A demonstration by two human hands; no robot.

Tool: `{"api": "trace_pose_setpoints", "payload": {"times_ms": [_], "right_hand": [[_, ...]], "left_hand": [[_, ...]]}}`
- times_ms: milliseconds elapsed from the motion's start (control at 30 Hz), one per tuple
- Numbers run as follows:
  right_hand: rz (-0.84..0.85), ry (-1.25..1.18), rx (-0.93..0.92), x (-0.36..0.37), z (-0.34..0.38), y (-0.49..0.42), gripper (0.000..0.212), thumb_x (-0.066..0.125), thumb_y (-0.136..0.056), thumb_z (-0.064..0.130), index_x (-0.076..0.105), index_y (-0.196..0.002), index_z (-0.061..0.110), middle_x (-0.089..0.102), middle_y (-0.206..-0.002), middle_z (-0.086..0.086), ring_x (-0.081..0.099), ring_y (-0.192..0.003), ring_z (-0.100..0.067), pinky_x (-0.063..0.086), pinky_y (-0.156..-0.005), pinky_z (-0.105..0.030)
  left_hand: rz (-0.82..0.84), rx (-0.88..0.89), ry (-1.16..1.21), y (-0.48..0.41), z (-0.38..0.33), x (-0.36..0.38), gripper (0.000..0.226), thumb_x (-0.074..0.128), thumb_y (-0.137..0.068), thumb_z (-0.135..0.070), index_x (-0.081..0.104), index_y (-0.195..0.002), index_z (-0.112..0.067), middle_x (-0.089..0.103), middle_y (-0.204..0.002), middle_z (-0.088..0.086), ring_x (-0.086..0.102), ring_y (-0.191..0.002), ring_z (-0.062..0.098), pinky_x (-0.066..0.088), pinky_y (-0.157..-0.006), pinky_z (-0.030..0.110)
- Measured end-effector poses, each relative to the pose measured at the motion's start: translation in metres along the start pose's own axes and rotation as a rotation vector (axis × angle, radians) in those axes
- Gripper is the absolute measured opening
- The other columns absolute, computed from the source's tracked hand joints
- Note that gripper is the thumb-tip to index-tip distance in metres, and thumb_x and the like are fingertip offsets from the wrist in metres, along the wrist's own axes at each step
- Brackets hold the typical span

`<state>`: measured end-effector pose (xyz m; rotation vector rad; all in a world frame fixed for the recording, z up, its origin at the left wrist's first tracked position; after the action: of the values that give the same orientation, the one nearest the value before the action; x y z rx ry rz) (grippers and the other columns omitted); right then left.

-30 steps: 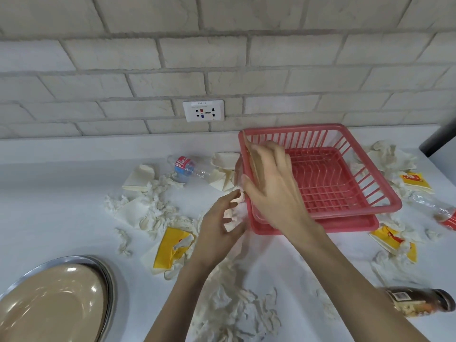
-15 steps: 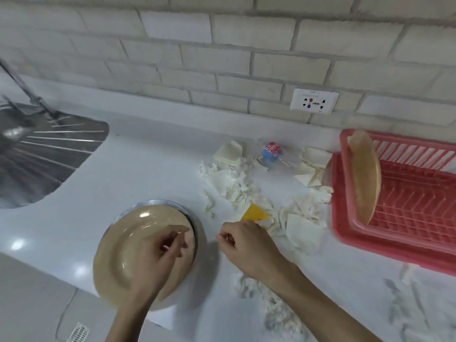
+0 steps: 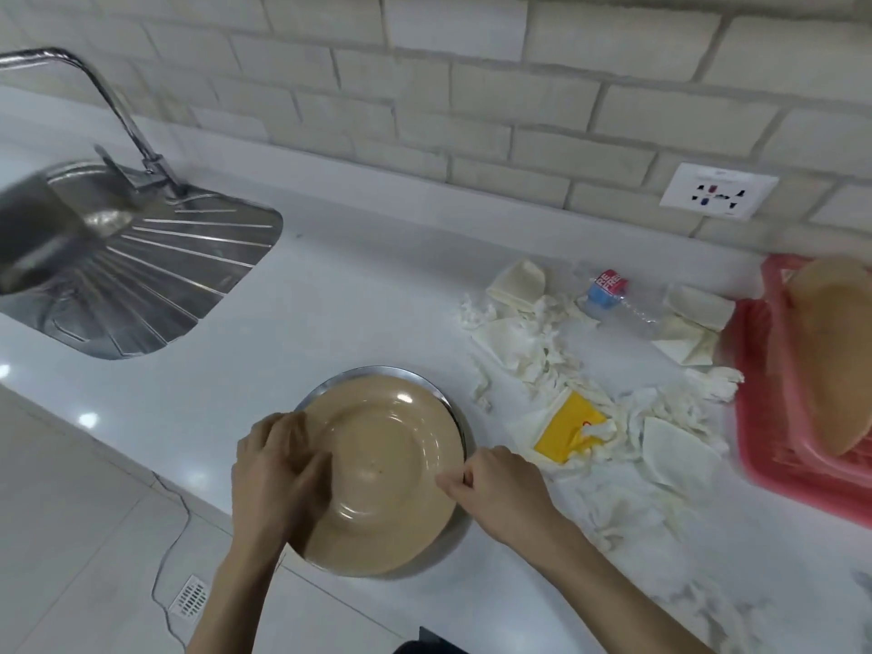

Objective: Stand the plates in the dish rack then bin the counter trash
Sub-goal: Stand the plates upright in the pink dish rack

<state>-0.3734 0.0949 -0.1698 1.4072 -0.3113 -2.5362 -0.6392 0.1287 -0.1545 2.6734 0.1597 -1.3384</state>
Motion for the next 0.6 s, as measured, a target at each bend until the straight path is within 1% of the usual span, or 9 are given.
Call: {"api": "trace_pose_setpoints", "payload": {"times_ms": [67,167,267,367,400,433,500,567,600], "right_hand": [[-0.007,-0.047,0.018,0.003,-0.005,-0.002,0.054,0.054,-0.091,0.050,0.036,-0.052,0.016,0.036,-0.051,0.001,0.037,-0.048,-0.014,0.034,-0.052,-0.030],[-0.031,-0.095,0.051,0.002,-0.009,-0.003,0.054,0.057,-0.091,0.047,0.037,-0.053,0.015,0.035,-0.050,0.001,0.035,-0.048,-0.013,0.032,-0.050,-0.030],[-0.057,-0.132,0.066,-0.002,-0.012,0.000,0.055,0.060,-0.091,0.045,0.036,-0.052,0.014,0.033,-0.049,0.001,0.033,-0.047,-0.013,0.030,-0.049,-0.028],[-0.085,-0.137,0.082,-0.006,-0.016,0.002,0.056,0.060,-0.090,0.047,0.039,-0.052,0.013,0.036,-0.048,0.001,0.033,-0.045,-0.012,0.030,-0.048,-0.028],[-0.093,-0.156,0.085,-0.007,-0.018,0.003,0.056,0.060,-0.090,0.047,0.039,-0.052,0.013,0.036,-0.049,0.000,0.033,-0.046,-0.012,0.030,-0.049,-0.029],[-0.104,-0.189,0.088,-0.009,-0.020,0.004,0.056,0.060,-0.090,0.047,0.038,-0.052,0.013,0.034,-0.049,-0.001,0.032,-0.047,-0.012,0.030,-0.050,-0.030],[-0.143,-0.288,0.087,-0.016,-0.027,0.006,0.055,0.061,-0.091,0.045,0.035,-0.053,0.015,0.031,-0.050,0.000,0.029,-0.050,-0.011,0.029,-0.052,-0.030],[-0.222,-0.422,0.089,-0.033,-0.039,0.011,0.052,0.063,-0.092,0.038,0.034,-0.055,0.016,0.030,-0.052,0.003,0.028,-0.052,-0.009,0.027,-0.054,-0.029],[-0.272,-0.498,0.089,-0.045,-0.045,0.015,0.050,0.063,-0.093,0.034,0.034,-0.056,0.016,0.030,-0.053,0.006,0.029,-0.053,-0.008,0.027,-0.054,-0.029]], "left_hand": [[0.042,-0.040,0.059,-0.005,0.006,0.006,0.063,0.061,-0.071,-0.046,0.056,-0.128,-0.021,0.051,-0.132,-0.003,0.048,-0.118,0.025,0.044,-0.092,0.043],[0.008,-0.023,0.128,-0.010,0.005,0.006,0.064,0.064,-0.070,-0.042,0.061,-0.127,-0.014,0.056,-0.133,0.001,0.051,-0.120,0.027,0.043,-0.095,0.040],[-0.012,-0.035,0.195,-0.009,-0.002,0.005,0.065,0.063,-0.071,-0.040,0.061,-0.131,-0.015,0.055,-0.139,0.002,0.048,-0.127,0.026,0.040,-0.100,0.038],[-0.044,-0.033,0.230,-0.008,-0.010,0.003,0.067,0.062,-0.073,-0.041,0.058,-0.136,-0.018,0.051,-0.146,0.000,0.042,-0.136,0.022,0.038,-0.109,0.043],[-0.054,-0.021,0.240,-0.007,-0.015,0.001,0.066,0.062,-0.074,-0.040,0.057,-0.136,-0.019,0.050,-0.146,-0.001,0.042,-0.136,0.022,0.038,-0.110,0.045],[-0.059,-0.004,0.257,-0.005,-0.023,-0.001,0.061,0.061,-0.075,-0.038,0.058,-0.134,-0.020,0.052,-0.144,-0.001,0.044,-0.134,0.022,0.040,-0.109,0.045],[-0.055,0.031,0.290,-0.006,-0.040,-0.002,0.048,0.057,-0.075,-0.032,0.059,-0.122,-0.025,0.058,-0.131,-0.003,0.051,-0.122,0.024,0.046,-0.100,0.045],[-0.036,0.059,0.346,-0.006,-0.058,-0.002,0.047,0.058,-0.073,-0.031,0.058,-0.120,-0.034,0.060,-0.122,-0.013,0.055,-0.113,0.018,0.047,-0.095,0.042],[-0.020,0.064,0.374,-0.006,-0.067,-0.002,0.047,0.059,-0.073,-0.034,0.058,-0.118,-0.043,0.061,-0.118,-0.019,0.057,-0.109,0.013,0.048,-0.092,0.040]]}}
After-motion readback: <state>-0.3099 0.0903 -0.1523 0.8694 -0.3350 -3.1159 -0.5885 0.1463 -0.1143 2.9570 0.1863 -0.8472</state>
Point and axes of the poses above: each hand's wrist, its own y-axis away from the middle knuckle, its own x-axis out of the palm, z = x × y, the point moved 9 cm from there along -y, towards the middle knuckle
